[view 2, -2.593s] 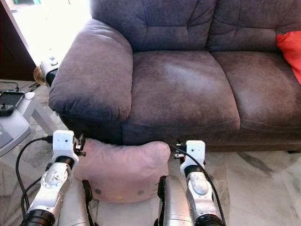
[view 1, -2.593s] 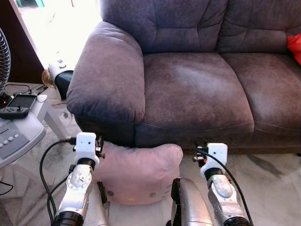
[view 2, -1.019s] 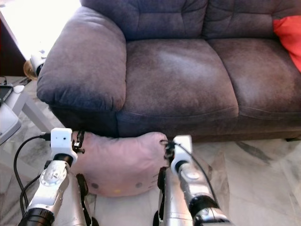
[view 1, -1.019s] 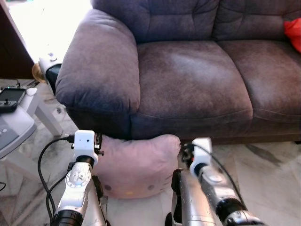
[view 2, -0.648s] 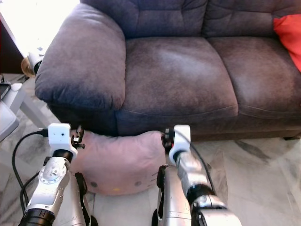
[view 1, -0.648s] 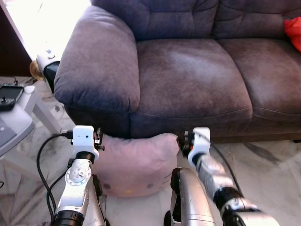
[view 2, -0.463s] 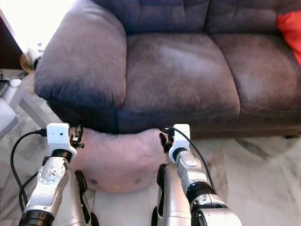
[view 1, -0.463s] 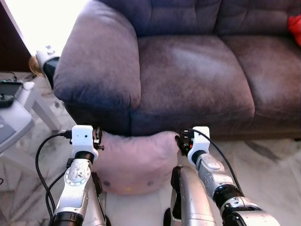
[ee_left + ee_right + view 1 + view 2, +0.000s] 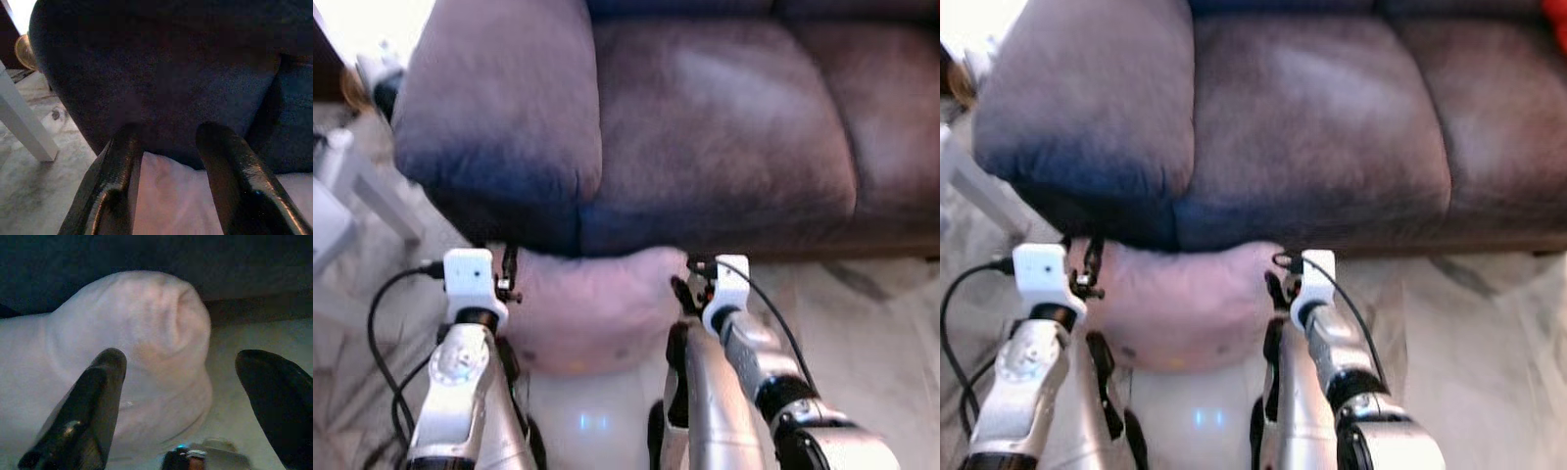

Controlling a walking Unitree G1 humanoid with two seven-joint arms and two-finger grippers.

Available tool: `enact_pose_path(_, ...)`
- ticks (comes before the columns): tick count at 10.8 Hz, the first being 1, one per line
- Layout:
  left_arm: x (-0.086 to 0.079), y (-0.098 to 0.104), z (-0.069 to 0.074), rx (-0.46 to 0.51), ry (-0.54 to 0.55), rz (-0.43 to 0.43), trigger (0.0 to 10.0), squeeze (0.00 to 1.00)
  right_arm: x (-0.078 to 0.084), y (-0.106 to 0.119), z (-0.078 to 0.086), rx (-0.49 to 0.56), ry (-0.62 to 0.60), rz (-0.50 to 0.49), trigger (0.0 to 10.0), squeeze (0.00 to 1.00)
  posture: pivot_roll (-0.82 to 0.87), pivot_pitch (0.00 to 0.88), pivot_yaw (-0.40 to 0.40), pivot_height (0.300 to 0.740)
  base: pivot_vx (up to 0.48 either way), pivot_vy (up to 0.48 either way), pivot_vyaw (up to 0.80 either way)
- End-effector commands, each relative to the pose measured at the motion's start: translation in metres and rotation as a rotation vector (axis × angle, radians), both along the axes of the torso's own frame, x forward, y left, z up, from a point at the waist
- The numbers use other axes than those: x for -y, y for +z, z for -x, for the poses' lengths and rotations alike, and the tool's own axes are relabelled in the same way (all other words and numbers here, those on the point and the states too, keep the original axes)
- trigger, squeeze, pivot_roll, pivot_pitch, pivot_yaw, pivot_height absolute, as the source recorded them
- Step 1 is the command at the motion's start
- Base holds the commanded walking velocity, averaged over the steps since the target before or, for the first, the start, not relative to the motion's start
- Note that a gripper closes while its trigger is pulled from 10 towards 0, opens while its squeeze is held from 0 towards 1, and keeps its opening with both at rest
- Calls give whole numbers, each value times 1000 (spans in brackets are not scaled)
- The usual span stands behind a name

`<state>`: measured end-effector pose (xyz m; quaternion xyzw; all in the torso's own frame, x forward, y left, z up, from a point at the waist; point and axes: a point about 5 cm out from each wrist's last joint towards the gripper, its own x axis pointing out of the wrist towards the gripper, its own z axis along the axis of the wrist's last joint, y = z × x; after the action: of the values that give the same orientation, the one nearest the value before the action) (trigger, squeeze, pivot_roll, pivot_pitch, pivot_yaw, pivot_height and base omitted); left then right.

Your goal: Move the pillow to the sofa from floor

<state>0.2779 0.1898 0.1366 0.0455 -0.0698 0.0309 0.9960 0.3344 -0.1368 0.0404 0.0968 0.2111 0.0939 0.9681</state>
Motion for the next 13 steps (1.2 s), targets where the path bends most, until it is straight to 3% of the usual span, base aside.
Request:
enact_pose_path(1,1,9,2,21,-2,15,10000,0,0,1,-1,12,-8,-39,10000,0,119,375,-134,468,0,0,0)
enact_pose_path(3,2,33,3,81,-13,19,10000,0,0,15,-10,75,2,-84,10000,0,132,387,-137,468,0,0,0)
enact_pose_path(6,4,43,9,94,-21,31,10000,0,6,22,-14,114,-20,-69,10000,0,148,384,-137,468,0,0,0)
enact_pose_path(9,4,66,18,131,-18,23,10000,0,-2,22,-14,123,21,-99,10000,0,182,416,-137,468,0,0,0)
enact_pose_path(12,0,73,26,114,-12,1,10000,0,-13,17,-11,112,46,-94,10000,0,222,444,-121,468,0,0,0)
enact_pose_path(13,0,75,29,105,-14,-7,10000,0,-17,16,-10,114,58,-77,0,0,239,455,-113,468,0,0,0)
